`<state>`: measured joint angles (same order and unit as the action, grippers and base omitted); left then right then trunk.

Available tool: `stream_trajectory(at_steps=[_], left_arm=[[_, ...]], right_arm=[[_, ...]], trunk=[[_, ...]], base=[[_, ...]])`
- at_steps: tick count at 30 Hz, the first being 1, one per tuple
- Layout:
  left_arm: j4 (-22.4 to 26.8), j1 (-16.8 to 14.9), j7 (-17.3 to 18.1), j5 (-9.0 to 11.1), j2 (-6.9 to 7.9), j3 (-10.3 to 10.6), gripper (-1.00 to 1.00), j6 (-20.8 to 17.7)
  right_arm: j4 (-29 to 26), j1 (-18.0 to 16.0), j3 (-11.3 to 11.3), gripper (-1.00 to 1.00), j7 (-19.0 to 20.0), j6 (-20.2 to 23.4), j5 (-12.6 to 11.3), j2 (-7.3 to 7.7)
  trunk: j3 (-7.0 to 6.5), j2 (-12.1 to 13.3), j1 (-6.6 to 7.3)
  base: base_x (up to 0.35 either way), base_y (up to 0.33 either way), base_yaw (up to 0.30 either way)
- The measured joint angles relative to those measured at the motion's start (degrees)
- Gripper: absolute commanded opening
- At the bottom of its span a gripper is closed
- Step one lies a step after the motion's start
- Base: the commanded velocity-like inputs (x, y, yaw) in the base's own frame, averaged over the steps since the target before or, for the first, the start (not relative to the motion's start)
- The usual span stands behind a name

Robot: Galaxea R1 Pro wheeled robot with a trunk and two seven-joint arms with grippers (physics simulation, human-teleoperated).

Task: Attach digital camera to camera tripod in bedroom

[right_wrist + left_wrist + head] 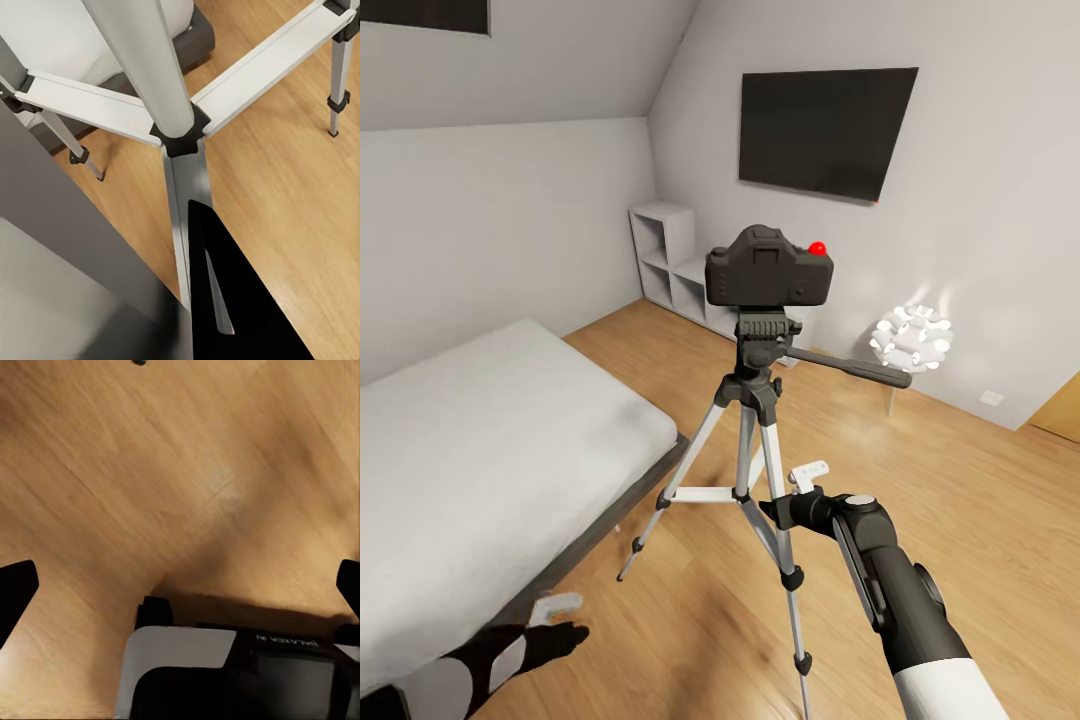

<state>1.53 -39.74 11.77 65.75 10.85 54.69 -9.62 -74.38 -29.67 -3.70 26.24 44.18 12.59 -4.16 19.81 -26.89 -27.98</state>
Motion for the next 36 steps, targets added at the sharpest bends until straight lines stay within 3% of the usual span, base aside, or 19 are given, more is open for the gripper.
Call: stream_trajectory(at_steps=[1,3,4,6,13,17,26,31,36], left_arm=[[-0.2,2.4,-1.2,2.9,-0.28,0.0,1.00,2.3],[-0.3,4.7,-2.9,6.0,-0.74,0.0,1.00,4.2],[-0.4,6.6,-4.9,8.8,-1.30,0.0,1.00,5.3],[-0.5,8.5,-6.9,11.2,-1.90,-0.1,1.00,6.0],[-0.5,10.8,-9.1,13.4,-4.13,0.0,1.00,5.6],[-0.4,12.0,-10.2,12.7,-4.64,-0.1,1.00,5.3],[-0.8,10.5,-7.3,11.4,-4.53,-0.2,1.00,4.2],[-0.9,10.5,-6.5,11.3,-4.55,-0.2,1.00,4.2],[-0.9,10.4,-6.4,11.3,-4.55,-0.2,1.00,4.1]], right_arm=[[0.0,0.0,0.0,-1.00,0.0,0.0,0.0,-0.01],[0.0,0.0,0.0,-1.00,0.0,0.0,0.0,-0.02],[0.0,0.0,0.0,-1.00,0.0,0.0,0.0,-0.03],[0.0,0.0,0.0,-1.00,0.0,0.0,0.0,-0.03],[-0.2,0.0,2.1,-1.00,1.9,-0.6,-2.4,2.16],[-0.4,0.0,3.4,-1.00,3.0,-0.6,-3.8,3.40],[0.1,0.0,0.3,-1.00,0.5,-0.7,0.6,0.39],[0.1,0.0,-0.3,-1.00,-1.1,-0.7,1.0,-1.21],[0.0,0.0,-0.4,-1.00,-1.3,-0.7,1.3,-1.32]], trunk=[[0.00,0.0,0.00],[0.00,0.0,0.00],[0.01,0.0,0.00],[0.00,0.0,0.00],[0.00,0.0,0.01],[0.00,0.0,0.01],[0.01,0.0,-0.01],[0.00,0.0,0.00],[0.00,0.0,0.00]], base=[[0.000,0.000,0.000],[0.000,0.000,0.000],[0.000,0.000,0.000],[0.000,0.000,0.000],[0.000,0.000,0.000],[0.000,0.000,0.000],[0.000,0.000,0.000],[0.000,0.000,0.000],[0.000,0.000,0.000]])
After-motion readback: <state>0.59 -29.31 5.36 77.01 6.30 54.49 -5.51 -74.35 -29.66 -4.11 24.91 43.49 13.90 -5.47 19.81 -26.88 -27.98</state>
